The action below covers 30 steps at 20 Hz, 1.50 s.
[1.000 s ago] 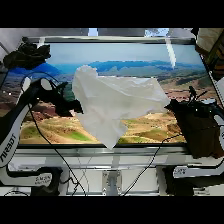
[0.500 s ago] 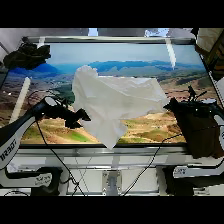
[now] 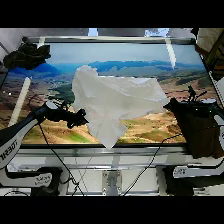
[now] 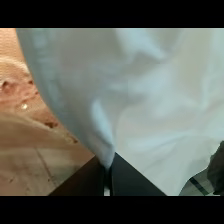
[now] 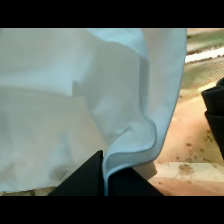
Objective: Fold the shirts.
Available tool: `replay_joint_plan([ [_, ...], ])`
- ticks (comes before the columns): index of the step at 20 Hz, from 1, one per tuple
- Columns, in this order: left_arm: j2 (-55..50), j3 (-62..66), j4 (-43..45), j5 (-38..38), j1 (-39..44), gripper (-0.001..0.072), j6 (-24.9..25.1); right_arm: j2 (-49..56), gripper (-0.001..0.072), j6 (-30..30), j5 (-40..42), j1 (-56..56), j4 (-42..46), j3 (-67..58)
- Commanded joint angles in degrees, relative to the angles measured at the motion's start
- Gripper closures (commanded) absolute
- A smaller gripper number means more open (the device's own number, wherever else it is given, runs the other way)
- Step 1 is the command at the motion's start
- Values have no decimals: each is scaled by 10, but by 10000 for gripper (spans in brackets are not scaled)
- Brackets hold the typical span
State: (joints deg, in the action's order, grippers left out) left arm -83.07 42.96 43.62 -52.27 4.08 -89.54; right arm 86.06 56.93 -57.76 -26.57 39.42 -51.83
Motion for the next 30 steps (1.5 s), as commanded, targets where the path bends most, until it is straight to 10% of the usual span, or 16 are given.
replay_joint_plan([
  [1,7,0,-109,35,0,695,79,-4,678,-10,-13,0,-11,0],
  [7,121,1,-505,84,-1,695,414,-113,679,-16,-42,-8,-16,-1],
  [12,318,2,-720,106,-1,696,593,-324,679,-15,-108,-63,-76,-1],
  [18,556,114,-595,265,-1,699,628,-619,683,-12,-150,-247,-71,-146],
  [20,594,181,-446,339,-1,700,584,-633,683,-6,-108,-261,-68,-227],
  [23,597,216,-181,401,-1,701,384,-587,683,-7,-103,-259,-75,-289],
  [27,513,216,229,200,-2,699,-10,-477,683,-16,-163,-258,-186,-291],
  [30,418,216,350,119,-2,698,-120,-387,682,-26,-211,-189,-193,-291],
])
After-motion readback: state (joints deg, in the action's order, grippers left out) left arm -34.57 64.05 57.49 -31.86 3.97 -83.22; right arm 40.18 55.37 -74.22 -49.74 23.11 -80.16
